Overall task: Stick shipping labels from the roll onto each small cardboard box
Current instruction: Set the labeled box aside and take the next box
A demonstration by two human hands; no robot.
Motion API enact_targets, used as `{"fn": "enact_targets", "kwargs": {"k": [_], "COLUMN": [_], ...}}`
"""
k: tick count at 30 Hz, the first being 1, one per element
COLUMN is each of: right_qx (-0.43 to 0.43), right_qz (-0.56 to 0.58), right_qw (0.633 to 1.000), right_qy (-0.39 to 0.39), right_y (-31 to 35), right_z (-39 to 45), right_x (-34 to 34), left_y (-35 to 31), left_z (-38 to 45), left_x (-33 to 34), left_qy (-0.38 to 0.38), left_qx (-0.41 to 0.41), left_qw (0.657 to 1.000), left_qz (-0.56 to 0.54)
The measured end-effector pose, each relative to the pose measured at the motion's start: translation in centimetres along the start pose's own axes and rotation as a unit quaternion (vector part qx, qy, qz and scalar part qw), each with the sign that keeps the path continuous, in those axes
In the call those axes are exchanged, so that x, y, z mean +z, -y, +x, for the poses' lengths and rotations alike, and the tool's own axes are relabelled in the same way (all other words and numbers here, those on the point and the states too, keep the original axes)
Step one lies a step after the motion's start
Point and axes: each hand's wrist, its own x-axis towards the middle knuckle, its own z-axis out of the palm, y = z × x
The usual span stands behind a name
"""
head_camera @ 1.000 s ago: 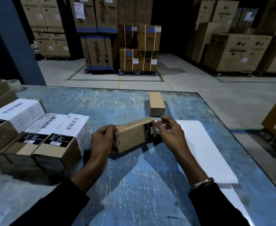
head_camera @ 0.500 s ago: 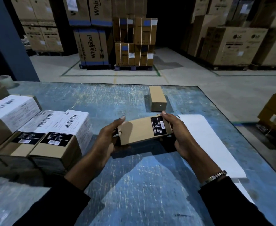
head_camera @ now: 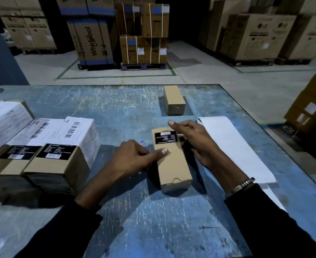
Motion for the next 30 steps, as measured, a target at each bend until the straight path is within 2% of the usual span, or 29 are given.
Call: {"fn": "enact_targets", "kwargs": {"k": [2, 4, 6, 7, 9, 11, 13, 14, 16, 20, 23, 25, 27, 30], "right_qx": [0.018, 0.021, 0.020, 0.025, 0.043, 0.050, 0.030, 0.024, 0.022, 0.008, -0.020, -0.040, -0.053, -0.073], "right_qz": [-0.038, -0.055, -0.084, -0.113, -0.187, -0.275, -0.361, -0.389, -0.396, -0.394, -0.385, -0.382, -0.394, -0.413], "right_qw": [0.998, 0.996, 0.992, 0.987, 0.964, 0.921, 0.876, 0.863, 0.863, 0.864, 0.889, 0.904, 0.901, 0.890], "right_qy": [0.048, 0.072, 0.095, 0.114, 0.184, 0.270, 0.318, 0.320, 0.312, 0.313, 0.246, 0.187, 0.175, 0.179], "right_y": [-0.2, 0.0, 0.8, 1.3, 2.0, 2.2, 1.9, 1.7, 1.5, 2.3, 2.8, 2.3, 1.7, 0.9], "right_z": [0.0, 0.0, -0.4, -0.8, -1.5, -2.3, -3.0, -3.2, -3.2, -2.5, -1.7, -0.7, 0.3, 1.1], "right_x": [0.2, 0.1, -0.3, -0.6, -1.6, -1.9, -1.5, -1.2, -0.9, -2.2, -3.8, -4.3, -4.1, -4.0], "left_y": [0.7, 1.9, 2.5, 2.8, 3.1, 3.3, 3.2, 3.1, 2.8, 2.9, 3.2, 3.0, 2.9, 2.9], "left_z": [0.5, 0.9, 1.1, 1.4, 1.9, 2.0, 2.0, 1.9, 2.0, 1.7, 1.5, 1.3, 1.5, 1.4], "left_x": [-0.4, -0.3, -0.1, 0.0, 0.4, 1.0, 1.7, 1.9, 1.6, 0.2, -0.2, -0.2, -0.2, -0.1], "left_qy": [-0.086, -0.179, -0.234, -0.231, -0.168, -0.102, -0.092, -0.101, -0.133, -0.252, -0.339, -0.370, -0.356, -0.278], "left_qx": [0.039, 0.091, 0.162, 0.185, 0.190, 0.158, 0.148, 0.153, 0.170, 0.155, 0.134, 0.154, 0.187, 0.203], "left_qw": [0.992, 0.974, 0.953, 0.951, 0.966, 0.982, 0.981, 0.977, 0.969, 0.937, 0.897, 0.877, 0.871, 0.895], "left_qz": [0.085, 0.103, 0.101, 0.090, 0.047, 0.031, 0.084, 0.108, 0.124, 0.185, 0.248, 0.266, 0.282, 0.284]}}
